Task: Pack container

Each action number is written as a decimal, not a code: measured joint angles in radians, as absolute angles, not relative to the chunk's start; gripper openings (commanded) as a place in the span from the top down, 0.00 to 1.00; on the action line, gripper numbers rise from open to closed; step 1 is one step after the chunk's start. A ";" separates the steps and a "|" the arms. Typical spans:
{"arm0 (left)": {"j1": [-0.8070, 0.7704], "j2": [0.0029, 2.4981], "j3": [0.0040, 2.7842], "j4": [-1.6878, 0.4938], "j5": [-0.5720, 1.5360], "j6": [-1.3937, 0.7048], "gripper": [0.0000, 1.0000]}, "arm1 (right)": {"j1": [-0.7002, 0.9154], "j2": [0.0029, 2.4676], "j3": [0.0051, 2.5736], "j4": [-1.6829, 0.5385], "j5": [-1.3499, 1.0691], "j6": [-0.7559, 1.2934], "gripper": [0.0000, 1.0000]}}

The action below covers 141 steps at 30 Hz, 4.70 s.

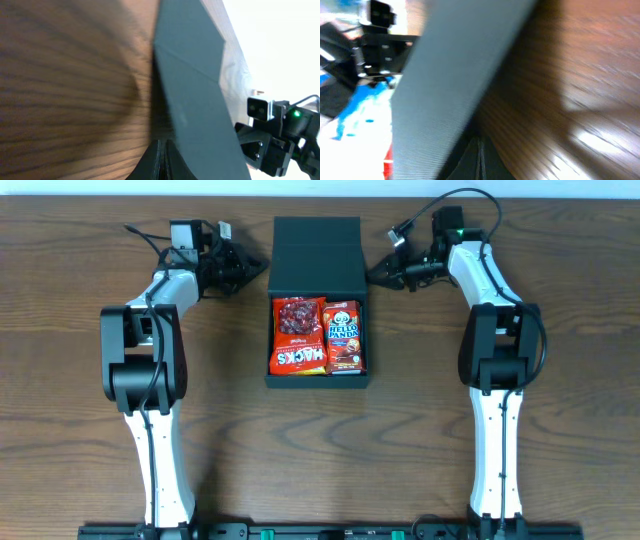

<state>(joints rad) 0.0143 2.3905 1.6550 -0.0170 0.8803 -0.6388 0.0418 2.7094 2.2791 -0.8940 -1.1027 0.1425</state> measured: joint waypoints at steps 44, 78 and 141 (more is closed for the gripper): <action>-0.018 2.391 1.654 0.073 0.895 -0.681 0.94 | 0.045 2.709 2.276 -0.806 -1.261 0.205 0.99; 0.006 2.396 1.653 0.444 1.546 -0.724 0.94 | 0.052 2.709 2.276 -0.712 -1.531 0.257 0.99; -0.002 2.400 2.287 -0.443 0.842 -0.569 0.94 | 0.013 2.071 2.457 -1.091 -0.339 -0.037 0.98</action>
